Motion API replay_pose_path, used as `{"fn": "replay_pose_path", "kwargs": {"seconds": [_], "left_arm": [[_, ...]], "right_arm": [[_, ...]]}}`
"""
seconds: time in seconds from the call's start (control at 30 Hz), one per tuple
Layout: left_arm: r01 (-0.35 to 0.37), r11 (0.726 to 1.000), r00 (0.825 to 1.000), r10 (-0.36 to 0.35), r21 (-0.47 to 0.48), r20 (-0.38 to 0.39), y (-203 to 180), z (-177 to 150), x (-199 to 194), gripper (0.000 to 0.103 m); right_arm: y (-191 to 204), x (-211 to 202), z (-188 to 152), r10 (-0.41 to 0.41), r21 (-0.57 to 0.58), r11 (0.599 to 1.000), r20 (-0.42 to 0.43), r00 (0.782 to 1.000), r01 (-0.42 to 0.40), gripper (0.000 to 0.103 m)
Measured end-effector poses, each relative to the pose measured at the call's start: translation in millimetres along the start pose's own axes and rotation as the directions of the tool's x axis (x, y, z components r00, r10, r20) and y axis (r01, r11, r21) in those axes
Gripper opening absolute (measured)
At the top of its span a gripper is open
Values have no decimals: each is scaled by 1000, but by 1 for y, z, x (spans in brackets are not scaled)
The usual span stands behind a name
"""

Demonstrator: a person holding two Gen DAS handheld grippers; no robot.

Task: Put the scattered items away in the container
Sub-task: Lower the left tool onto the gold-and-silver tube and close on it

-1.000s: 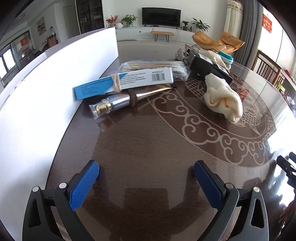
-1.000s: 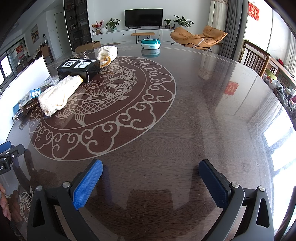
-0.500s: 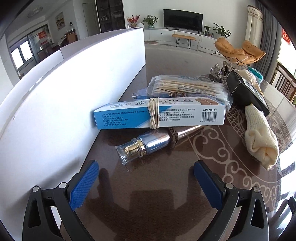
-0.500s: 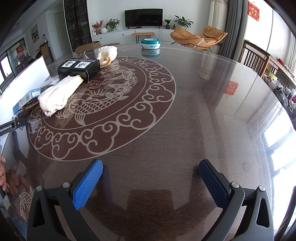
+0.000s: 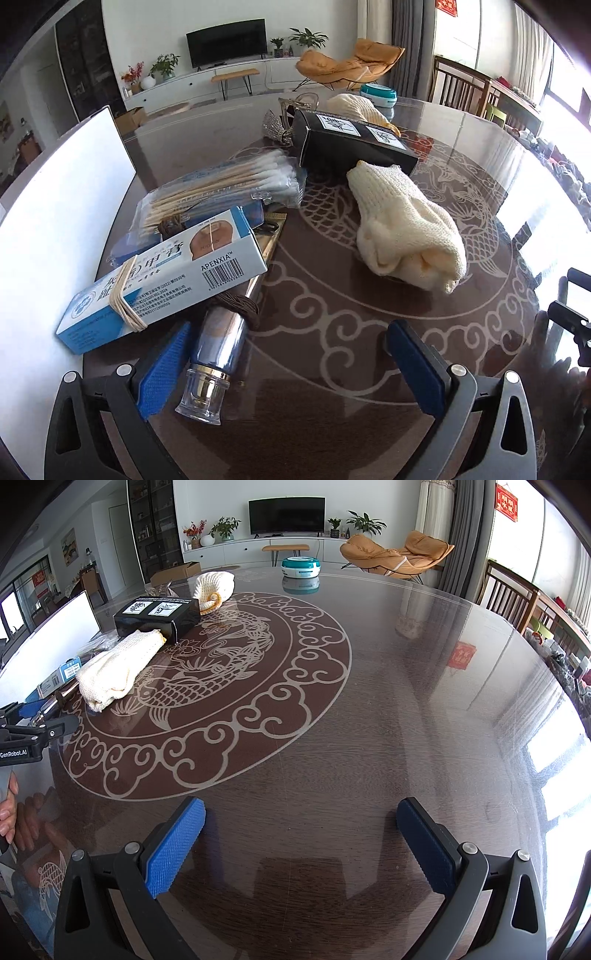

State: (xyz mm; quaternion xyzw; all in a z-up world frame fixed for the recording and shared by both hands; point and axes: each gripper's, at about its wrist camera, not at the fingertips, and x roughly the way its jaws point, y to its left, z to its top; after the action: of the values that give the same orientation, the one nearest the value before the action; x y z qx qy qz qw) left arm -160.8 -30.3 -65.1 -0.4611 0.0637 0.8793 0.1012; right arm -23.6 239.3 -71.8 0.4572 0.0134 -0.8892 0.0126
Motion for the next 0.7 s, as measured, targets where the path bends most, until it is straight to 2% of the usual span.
{"fn": "replay_pose_path", "kwargs": {"seconds": [0.1,0.7], "left_arm": [[-32,996,999,32,-78,-6,15,1,1,103],[-32,997,999,31,-72,-10,16,11,6,103]], "right_arm": [[0,0,0,0,0,1000,0,1000,0,103],[0,0,0,0,0,1000,0,1000,0,103]]}}
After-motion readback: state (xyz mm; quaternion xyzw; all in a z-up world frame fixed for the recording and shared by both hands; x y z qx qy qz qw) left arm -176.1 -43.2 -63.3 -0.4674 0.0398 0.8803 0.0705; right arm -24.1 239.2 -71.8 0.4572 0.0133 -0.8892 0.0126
